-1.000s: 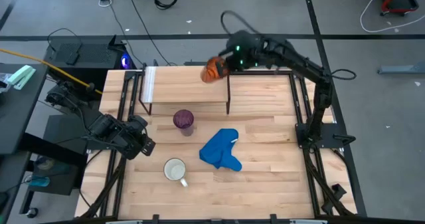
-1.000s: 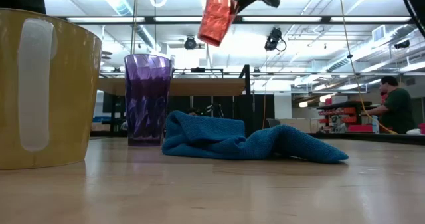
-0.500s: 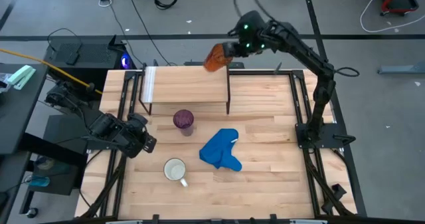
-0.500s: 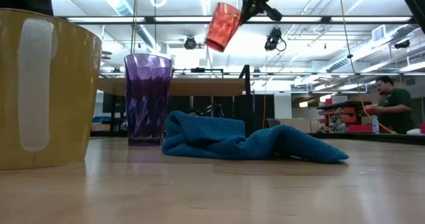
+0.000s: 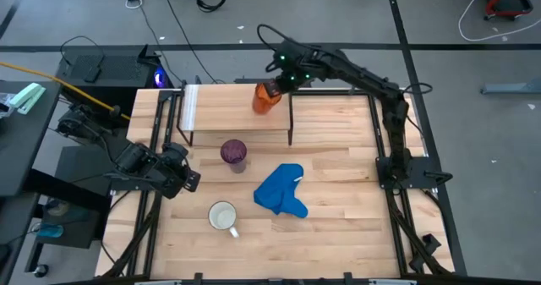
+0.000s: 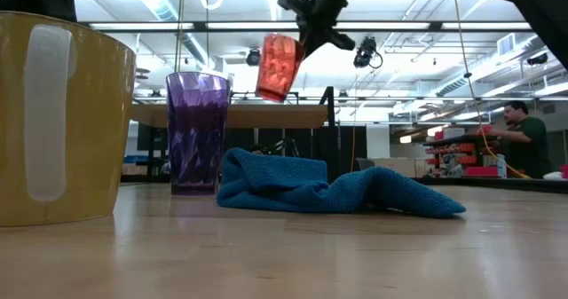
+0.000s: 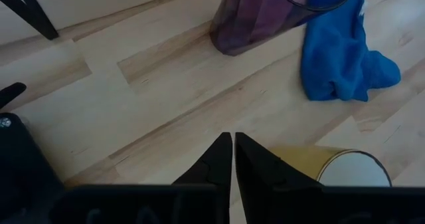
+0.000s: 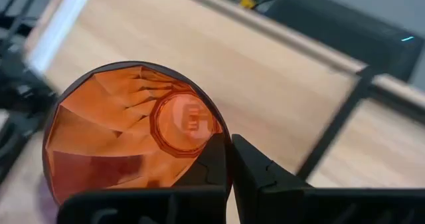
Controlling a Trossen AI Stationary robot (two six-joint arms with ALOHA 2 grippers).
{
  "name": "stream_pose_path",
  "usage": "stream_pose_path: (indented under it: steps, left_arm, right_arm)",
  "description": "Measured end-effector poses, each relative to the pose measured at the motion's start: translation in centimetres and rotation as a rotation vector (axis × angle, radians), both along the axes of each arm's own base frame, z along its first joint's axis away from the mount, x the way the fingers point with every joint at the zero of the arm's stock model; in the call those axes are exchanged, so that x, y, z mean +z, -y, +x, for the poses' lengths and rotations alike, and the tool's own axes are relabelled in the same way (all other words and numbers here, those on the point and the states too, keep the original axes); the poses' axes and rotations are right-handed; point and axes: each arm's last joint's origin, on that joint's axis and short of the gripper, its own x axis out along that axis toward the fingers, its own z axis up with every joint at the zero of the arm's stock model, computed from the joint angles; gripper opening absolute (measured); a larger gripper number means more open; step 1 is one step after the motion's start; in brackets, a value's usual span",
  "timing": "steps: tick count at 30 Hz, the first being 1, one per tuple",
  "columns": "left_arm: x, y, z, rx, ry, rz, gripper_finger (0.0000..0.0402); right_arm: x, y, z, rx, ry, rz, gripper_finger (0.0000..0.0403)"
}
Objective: Stack small to large cups/mugs on shelf
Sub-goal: Put the orange glass on the shelf
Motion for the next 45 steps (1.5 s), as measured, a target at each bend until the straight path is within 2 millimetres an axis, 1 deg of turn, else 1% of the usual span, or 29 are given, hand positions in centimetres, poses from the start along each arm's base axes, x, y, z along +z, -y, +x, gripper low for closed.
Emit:
stream_pose_path:
  steps: [3,8,16,22,30,39,45]
  left_arm:
    - [0.0,0.0,0.0,0.0,0.0,0.0,0.0024]
    - [0.0,0.0,0.0,-0.001,0.0,0.001,0.0017]
    - [-0.01,0.0,0.0,0.0,-0.001,0.001,0.0022]
    - [0.0,0.0,-0.01,0.0,-0.001,0.001,0.0021]
    - [-0.01,0.0,0.0,0.0,-0.001,0.0,0.0014]
    - [0.0,0.0,0.0,0.0,0.0,0.0,0.0024]
    - [0.0,0.0,0.0,0.0,0.0,0.0,0.0017]
  right_arm:
    - [-0.12,0.09,-0.3,-0.012,-0.049,-0.038,0.0007]
    - [-0.51,-0.27,-0.89,0.009,-0.147,-0.049,0.0007]
    - [-0.29,-0.79,-0.22,0.03,-0.108,-0.075,0.0007]
    - [-0.31,-0.62,-0.32,0.011,-0.123,-0.097,0.0007]
    - [-0.5,-0.77,-0.63,0.021,-0.162,-0.084,0.0007]
    - [-0.51,-0.78,-0.65,0.022,-0.165,-0.083,0.0008]
    - [-0.51,-0.78,-0.65,0.023,-0.165,-0.084,0.002]
